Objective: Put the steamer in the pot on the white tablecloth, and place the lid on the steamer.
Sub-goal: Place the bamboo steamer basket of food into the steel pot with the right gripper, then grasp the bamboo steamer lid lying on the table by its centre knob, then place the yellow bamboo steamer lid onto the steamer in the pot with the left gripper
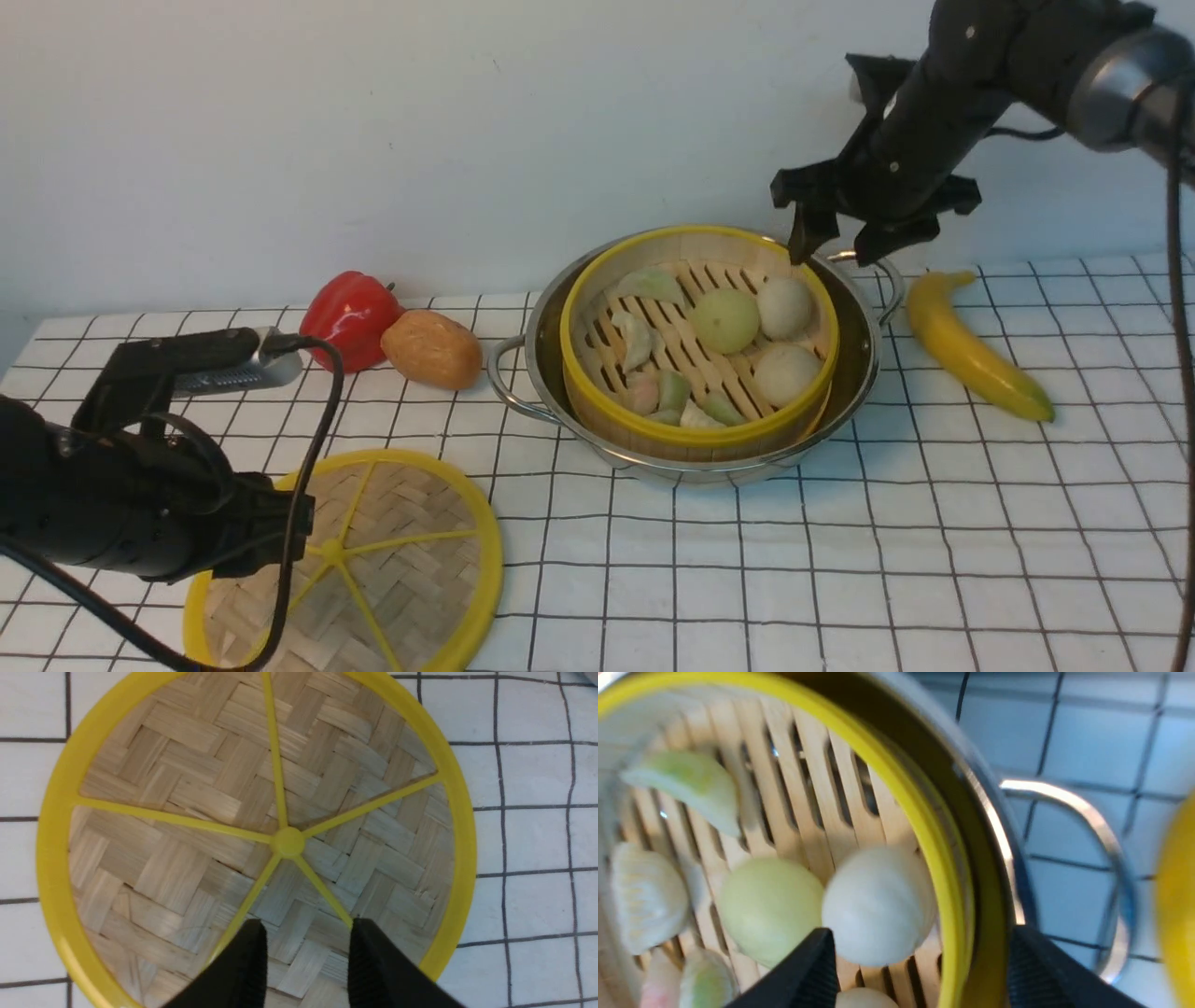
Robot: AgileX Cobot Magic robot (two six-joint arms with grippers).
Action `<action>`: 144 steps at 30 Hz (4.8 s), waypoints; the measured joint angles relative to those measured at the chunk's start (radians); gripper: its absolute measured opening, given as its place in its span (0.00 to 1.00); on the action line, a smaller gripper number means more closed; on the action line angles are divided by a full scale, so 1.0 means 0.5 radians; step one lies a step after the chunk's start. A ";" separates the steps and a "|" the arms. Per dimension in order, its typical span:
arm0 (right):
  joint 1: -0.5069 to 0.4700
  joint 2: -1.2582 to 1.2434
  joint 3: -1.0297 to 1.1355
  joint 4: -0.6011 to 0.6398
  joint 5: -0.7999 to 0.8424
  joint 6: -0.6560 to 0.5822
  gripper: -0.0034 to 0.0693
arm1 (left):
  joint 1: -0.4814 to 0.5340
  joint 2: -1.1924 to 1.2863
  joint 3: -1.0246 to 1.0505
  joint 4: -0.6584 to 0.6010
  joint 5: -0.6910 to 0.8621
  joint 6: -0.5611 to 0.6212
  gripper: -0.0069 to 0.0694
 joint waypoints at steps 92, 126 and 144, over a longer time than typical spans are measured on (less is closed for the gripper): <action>0.000 -2.659 1.199 -0.191 0.004 -0.270 0.72 | -1.073 1.129 -2.117 1.095 0.681 -0.575 0.24; 0.000 -2.688 1.199 -0.191 0.004 -0.270 0.72 | -1.339 1.872 -2.968 1.289 0.789 -0.524 0.24; 0.000 -2.688 1.199 -0.191 0.004 -0.270 0.72 | -1.340 1.964 -2.968 1.350 0.690 -0.545 0.24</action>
